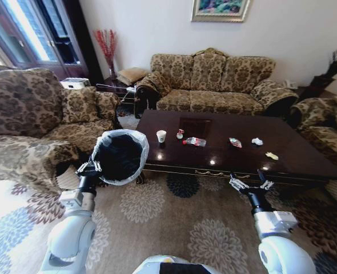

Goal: Move to the front of the table and place the trash on the table into the trash bin.

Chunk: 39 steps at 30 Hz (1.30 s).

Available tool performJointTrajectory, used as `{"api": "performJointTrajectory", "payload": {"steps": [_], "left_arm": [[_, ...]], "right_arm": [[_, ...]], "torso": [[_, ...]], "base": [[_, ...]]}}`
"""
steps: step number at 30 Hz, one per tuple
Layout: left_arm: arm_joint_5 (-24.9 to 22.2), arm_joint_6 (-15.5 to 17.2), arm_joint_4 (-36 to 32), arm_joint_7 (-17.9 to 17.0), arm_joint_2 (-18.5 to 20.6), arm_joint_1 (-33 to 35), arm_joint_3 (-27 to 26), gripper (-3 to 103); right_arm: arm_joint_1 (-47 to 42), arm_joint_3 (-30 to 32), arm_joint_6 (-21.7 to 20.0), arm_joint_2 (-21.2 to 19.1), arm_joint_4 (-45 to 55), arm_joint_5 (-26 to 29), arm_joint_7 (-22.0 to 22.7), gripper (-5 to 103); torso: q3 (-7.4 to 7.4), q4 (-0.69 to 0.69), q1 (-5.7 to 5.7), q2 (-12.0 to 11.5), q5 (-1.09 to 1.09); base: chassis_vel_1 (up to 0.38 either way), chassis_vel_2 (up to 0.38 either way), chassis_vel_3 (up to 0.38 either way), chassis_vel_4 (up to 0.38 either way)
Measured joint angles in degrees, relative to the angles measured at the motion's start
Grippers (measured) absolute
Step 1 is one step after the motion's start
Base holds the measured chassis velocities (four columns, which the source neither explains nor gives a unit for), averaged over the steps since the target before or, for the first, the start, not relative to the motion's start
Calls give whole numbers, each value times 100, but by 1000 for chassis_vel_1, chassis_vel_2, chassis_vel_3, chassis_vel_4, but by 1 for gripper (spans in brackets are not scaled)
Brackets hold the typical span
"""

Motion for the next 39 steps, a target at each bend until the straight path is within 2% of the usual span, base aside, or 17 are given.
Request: {"api": "performJointTrajectory", "payload": {"steps": [6, 9, 16, 29, 39], "left_arm": [[11, -147, 71, 4, -12, 11, 81, 3], [25, -176, 111, 28, -36, 16, 135, 3], [29, -177, 147, 34, -35, -4, 140, 3], [50, -177, 209, 51, -80, -27, 172, 3], [45, -177, 224, 36, -64, -43, 161, 3]], "right_arm": [[2, -9, 9, 12, -94, 10, -23, 100], [23, -27, 151, 26, -235, 14, -100, 100], [20, -46, 165, 52, -271, 11, -109, 100], [70, -195, 178, 44, -371, -98, -123, 100], [281, -479, 103, -68, -457, -77, 45, 100]], "torso": [[0, 0, 0, 0, 0], [0, -3, 0, 0, 1], [0, -1, -1, 0, 1], [1, -1, 1, -1, 1], [4, 0, 9, -4, -1]], "base": [[31, 32, 28, 10], [0, 0, 0, 0], [-84, 79, 94, -94], [-255, 250, 254, -250], [-222, 204, 212, -197]]}}
